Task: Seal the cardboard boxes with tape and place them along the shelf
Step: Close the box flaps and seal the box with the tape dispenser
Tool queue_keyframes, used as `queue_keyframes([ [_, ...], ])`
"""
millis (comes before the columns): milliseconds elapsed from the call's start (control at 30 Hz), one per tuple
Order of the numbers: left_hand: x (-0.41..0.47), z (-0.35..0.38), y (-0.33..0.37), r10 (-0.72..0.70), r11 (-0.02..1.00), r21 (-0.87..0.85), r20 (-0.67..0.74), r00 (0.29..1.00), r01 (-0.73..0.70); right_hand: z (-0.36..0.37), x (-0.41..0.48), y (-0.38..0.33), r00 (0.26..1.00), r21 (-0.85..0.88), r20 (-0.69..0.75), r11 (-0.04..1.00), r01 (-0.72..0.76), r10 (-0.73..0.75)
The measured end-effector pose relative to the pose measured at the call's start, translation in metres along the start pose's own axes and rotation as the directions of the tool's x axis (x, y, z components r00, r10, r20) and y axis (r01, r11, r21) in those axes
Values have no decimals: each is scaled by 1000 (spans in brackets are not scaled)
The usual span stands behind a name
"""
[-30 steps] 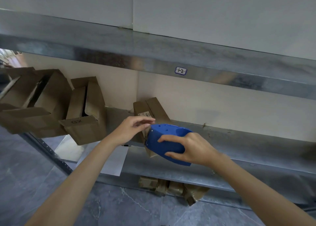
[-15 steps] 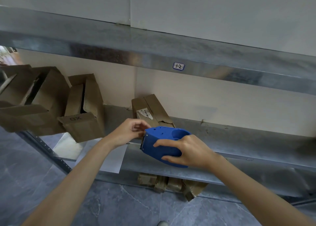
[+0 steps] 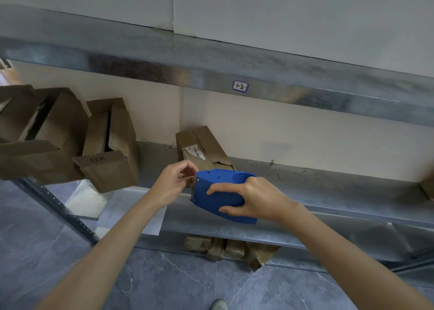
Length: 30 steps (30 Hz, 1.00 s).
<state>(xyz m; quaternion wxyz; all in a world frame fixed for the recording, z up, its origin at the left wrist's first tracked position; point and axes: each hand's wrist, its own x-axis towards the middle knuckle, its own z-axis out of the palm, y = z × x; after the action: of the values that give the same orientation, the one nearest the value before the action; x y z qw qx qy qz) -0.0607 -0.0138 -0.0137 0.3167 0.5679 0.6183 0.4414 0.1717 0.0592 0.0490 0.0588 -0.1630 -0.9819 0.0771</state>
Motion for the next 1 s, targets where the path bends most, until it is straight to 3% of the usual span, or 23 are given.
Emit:
queue_keyframes([
  [167,-11,-28,-20,-23,999,25,-166,986,27,-10,-17,16,998,5,42,999,-50,50],
  [633,-13,5,-21,-75,988,-138,-79,994,63,-2,-48,36,980,-71,70,981,-182,187],
  [1000,-2,23,-36,-44,999,-36,-154,987,39,6,-44,36,978,-76,71,978,-193,199],
])
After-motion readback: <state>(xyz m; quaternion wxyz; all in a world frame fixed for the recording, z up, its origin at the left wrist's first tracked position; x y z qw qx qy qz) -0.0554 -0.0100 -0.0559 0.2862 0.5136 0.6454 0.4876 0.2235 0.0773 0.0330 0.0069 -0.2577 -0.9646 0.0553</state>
